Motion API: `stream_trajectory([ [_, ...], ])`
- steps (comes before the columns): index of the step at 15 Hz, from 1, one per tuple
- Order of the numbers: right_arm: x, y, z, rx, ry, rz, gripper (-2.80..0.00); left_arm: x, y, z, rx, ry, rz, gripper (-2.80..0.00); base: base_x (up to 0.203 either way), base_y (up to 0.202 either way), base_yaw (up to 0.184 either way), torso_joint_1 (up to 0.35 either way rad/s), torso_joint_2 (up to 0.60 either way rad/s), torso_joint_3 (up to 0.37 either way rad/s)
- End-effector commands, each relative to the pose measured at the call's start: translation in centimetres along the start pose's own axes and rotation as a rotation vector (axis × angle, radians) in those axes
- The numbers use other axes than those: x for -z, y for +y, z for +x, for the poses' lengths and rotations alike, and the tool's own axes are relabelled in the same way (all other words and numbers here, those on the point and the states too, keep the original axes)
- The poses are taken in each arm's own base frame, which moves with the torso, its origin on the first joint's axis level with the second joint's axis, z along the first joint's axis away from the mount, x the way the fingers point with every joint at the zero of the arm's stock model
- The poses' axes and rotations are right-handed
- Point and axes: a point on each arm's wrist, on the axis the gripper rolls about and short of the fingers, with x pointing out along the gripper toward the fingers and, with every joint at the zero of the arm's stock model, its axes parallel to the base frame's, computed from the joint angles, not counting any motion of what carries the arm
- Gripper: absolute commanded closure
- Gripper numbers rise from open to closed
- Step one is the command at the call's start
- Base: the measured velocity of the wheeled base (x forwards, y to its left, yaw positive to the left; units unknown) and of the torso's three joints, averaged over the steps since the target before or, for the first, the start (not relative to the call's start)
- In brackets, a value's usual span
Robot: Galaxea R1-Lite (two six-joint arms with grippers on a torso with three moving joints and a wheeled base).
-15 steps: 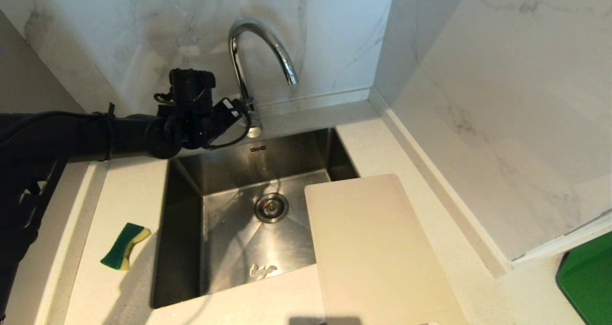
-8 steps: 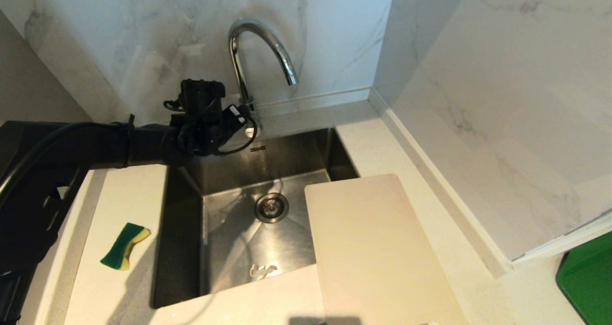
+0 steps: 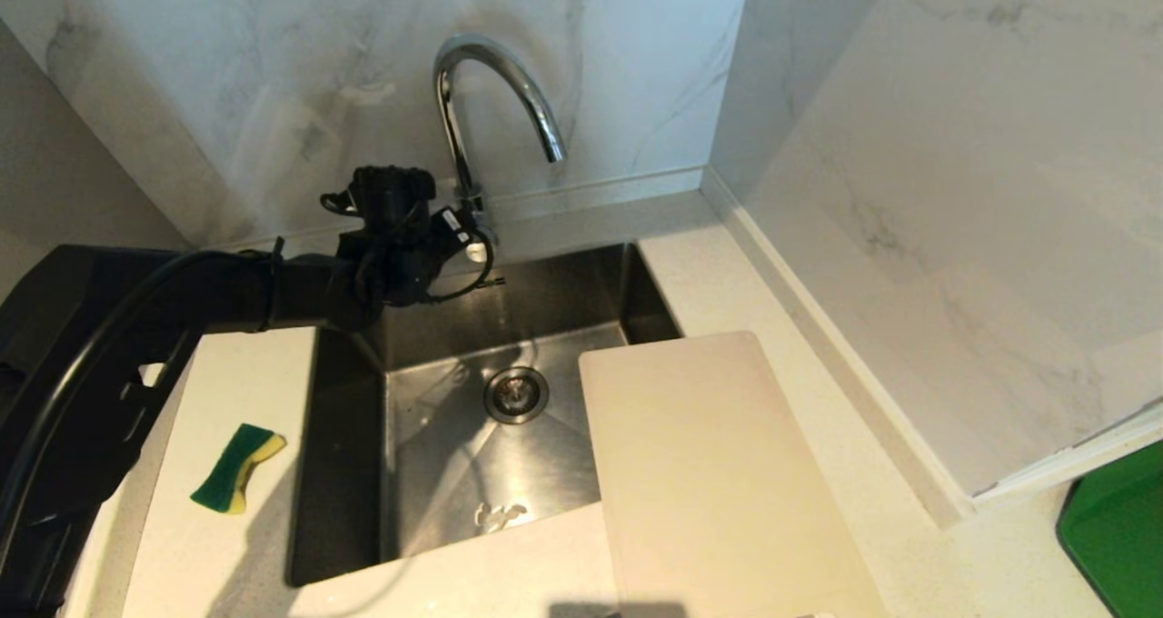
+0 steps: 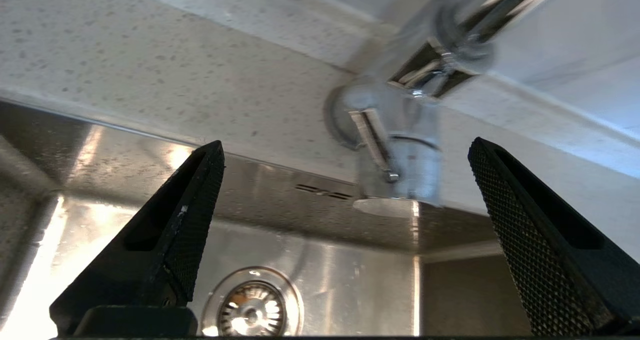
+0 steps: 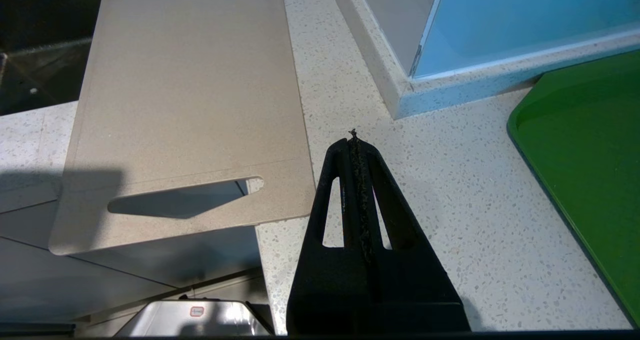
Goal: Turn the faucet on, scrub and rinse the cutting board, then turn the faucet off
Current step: Turn on the tap
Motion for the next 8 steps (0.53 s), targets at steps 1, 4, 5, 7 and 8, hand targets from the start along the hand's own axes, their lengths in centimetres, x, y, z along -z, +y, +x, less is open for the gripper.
stream_trajectory([
  [1,0.0,0.0,0.0,0.0,0.0,0.0,0.0,0.4,0.3,0.3,-0.008,0.004,0.0,-2.8,0.0,0.0,0.0,0.0,0.0,0.0],
  [4,0.0,0.0,0.0,0.0,0.0,0.0,0.0,0.7,0.7,0.7,-0.016,0.008,0.004,-2.8,0.0,0.0,0.0,0.0,0.0,0.0],
  [5,0.0,0.0,0.0,0.0,0.0,0.0,0.0,0.8,0.8,0.8,-0.017,0.012,0.005,-2.8,0.0,0.0,0.0,0.0,0.0,0.0],
  [7,0.0,0.0,0.0,0.0,0.0,0.0,0.0,1.1,1.2,1.1,-0.023,0.016,0.008,-2.8,0.0,0.0,0.0,0.0,0.0,0.0],
  [8,0.0,0.0,0.0,0.0,0.0,0.0,0.0,1.3,1.5,1.4,-0.03,0.018,0.011,-2.8,0.0,0.0,0.0,0.0,0.0,0.0],
])
